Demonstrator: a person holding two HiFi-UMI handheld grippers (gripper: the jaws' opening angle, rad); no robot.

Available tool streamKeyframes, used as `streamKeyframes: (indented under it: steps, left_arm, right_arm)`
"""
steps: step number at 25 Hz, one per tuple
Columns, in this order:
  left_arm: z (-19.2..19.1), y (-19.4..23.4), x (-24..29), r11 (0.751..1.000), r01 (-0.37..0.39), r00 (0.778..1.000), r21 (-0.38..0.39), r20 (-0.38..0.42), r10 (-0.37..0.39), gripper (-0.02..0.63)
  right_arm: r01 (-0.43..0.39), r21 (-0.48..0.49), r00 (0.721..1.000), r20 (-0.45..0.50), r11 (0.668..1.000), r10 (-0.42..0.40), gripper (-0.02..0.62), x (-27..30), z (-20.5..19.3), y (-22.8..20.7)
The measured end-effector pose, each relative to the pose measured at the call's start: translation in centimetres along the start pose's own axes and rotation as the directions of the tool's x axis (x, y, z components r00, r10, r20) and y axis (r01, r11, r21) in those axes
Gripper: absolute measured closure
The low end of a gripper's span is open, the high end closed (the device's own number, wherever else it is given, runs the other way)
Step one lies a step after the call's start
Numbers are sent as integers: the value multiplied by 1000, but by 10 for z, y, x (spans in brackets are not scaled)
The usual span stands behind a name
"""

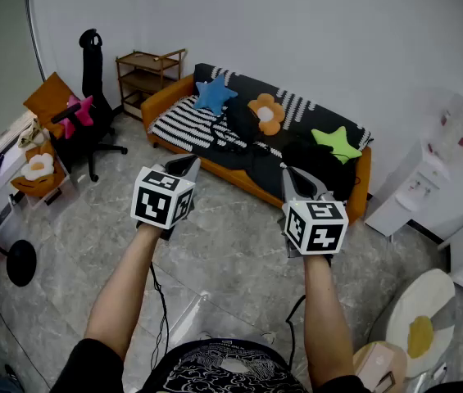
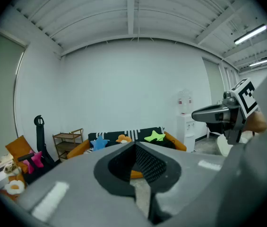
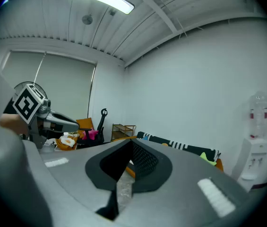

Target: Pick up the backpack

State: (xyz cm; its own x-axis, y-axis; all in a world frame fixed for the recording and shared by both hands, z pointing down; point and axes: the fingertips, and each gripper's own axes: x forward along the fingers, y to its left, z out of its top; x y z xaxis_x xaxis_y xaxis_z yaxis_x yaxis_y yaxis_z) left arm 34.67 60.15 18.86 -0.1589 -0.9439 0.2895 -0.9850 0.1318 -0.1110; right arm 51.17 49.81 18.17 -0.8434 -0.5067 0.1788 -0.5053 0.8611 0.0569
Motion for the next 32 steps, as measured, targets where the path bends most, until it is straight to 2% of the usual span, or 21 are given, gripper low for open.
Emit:
streamKeyframes:
  steps: [8, 12, 26, 32]
  left_arm:
    - [1, 3, -1, 1000, 3, 1000, -2, 7, -3, 606]
    - [0, 5, 0, 1000, 0, 1000, -11, 17, 0, 604]
    - [-4, 5, -5, 999, 39, 999, -28, 21, -38, 464]
    - [-6, 13, -12, 998, 33, 999, -49, 29, -31, 382]
  right_arm:
    - [10, -24, 1000, 1, 1000, -10, 574, 3, 0, 3]
    - [6, -21, 1000, -7, 1000, -6, 545, 5, -3, 4]
    - [-20, -10, 1000, -13, 1000, 20, 428, 3, -5, 18]
    - [-15, 0, 1000, -10, 1000, 15, 349, 2, -3, 25]
